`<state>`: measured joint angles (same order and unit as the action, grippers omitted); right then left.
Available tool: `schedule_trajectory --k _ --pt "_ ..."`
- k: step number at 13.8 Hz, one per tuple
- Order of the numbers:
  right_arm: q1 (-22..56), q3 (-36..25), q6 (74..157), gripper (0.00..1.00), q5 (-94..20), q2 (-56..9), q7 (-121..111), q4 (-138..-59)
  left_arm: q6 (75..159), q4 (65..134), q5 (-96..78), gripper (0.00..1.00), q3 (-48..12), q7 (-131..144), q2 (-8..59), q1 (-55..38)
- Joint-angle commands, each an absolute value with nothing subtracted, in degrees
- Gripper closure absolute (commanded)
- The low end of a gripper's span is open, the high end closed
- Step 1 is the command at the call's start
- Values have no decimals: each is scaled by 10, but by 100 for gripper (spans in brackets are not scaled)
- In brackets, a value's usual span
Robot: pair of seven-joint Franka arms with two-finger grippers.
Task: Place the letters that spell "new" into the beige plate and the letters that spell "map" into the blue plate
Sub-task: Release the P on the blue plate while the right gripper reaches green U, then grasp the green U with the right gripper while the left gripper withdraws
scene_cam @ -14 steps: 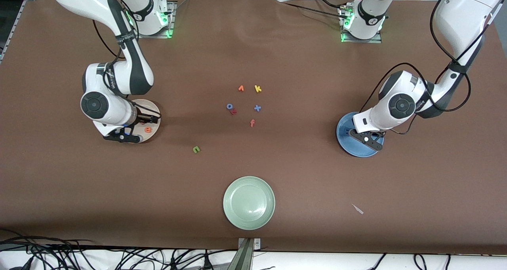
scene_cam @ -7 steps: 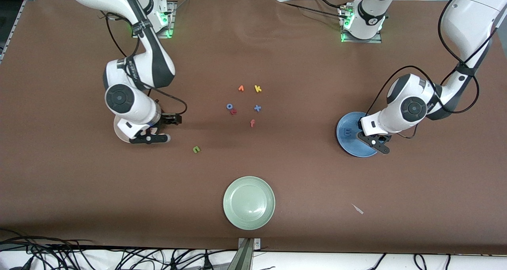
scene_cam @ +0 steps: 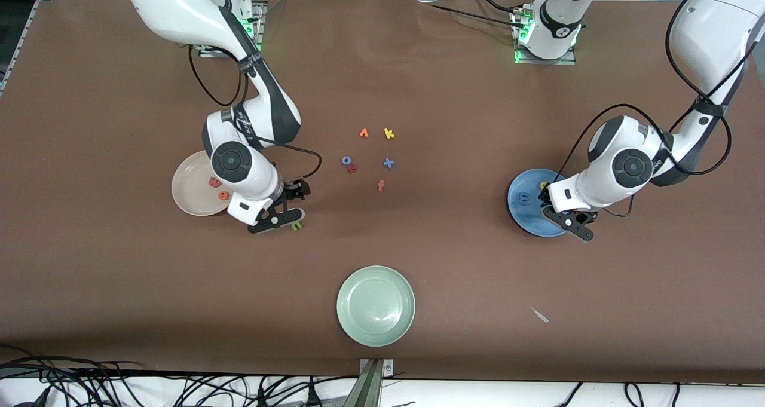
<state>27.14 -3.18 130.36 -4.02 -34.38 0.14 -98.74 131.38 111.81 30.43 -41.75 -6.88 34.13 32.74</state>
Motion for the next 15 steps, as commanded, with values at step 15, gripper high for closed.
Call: schedule_trajectory --k 15 --pt "265 -27 1404 14 -46 -432 -114 -937 934 838 26 0 -170 -50 96 83"
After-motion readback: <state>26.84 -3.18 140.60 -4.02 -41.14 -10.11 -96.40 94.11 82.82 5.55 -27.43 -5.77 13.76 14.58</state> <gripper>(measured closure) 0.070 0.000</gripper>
